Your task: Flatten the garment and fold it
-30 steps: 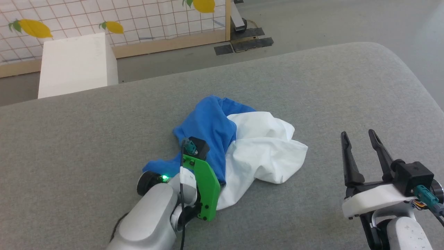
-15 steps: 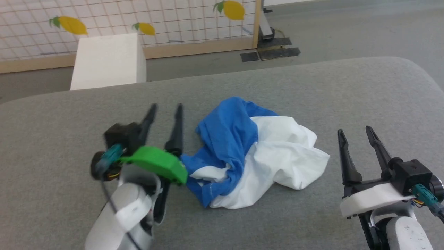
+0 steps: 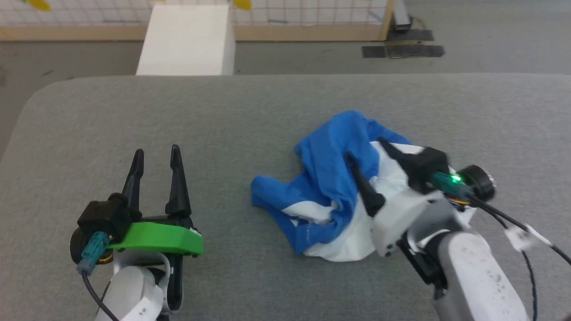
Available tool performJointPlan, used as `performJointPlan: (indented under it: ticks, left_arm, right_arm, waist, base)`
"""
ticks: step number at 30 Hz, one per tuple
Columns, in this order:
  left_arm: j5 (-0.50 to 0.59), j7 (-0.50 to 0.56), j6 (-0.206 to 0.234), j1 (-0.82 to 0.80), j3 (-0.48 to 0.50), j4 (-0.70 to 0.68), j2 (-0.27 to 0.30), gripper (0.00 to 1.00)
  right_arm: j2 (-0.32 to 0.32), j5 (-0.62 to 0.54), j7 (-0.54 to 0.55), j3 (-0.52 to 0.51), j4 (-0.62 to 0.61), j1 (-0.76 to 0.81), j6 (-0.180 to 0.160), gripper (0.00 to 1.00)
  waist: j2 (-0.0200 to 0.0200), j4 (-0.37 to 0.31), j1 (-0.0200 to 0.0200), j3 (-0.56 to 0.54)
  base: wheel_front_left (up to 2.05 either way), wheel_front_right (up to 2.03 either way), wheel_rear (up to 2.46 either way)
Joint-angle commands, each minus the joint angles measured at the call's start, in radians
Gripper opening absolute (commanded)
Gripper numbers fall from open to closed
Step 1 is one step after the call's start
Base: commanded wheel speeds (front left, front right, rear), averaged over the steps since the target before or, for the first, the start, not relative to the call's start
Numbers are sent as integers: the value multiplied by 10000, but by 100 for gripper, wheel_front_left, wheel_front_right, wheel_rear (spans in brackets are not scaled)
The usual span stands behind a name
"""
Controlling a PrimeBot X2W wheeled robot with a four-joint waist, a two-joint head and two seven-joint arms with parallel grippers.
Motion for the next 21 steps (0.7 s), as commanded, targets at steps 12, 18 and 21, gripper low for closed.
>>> performJointPlan:
  ticks: [12, 18, 21]
  left_arm:
    - [814, -52, -1119, -131, 755, 216, -892, 100]
    - [927, -52, -1333, -4, 1043, 517, -956, 100]
    - [932, -52, -1350, 84, 1100, 565, -959, 100]
  right_arm:
    - [-189, -1365, 4389, 759, 2324, -1683, -15, 23]
    - [-47, -1055, 3056, -543, 1704, -1694, -15, 0]
    - [-14, -643, 2093, -1397, 956, -1393, -15, 0]
  waist:
    - [0, 1588, 0, 1186]
    - [0, 1236, 0, 817]
    - [0, 1021, 0, 541]
  base:
    - [0, 0, 0]
    - [0, 0, 0]
    - [0, 0, 0]
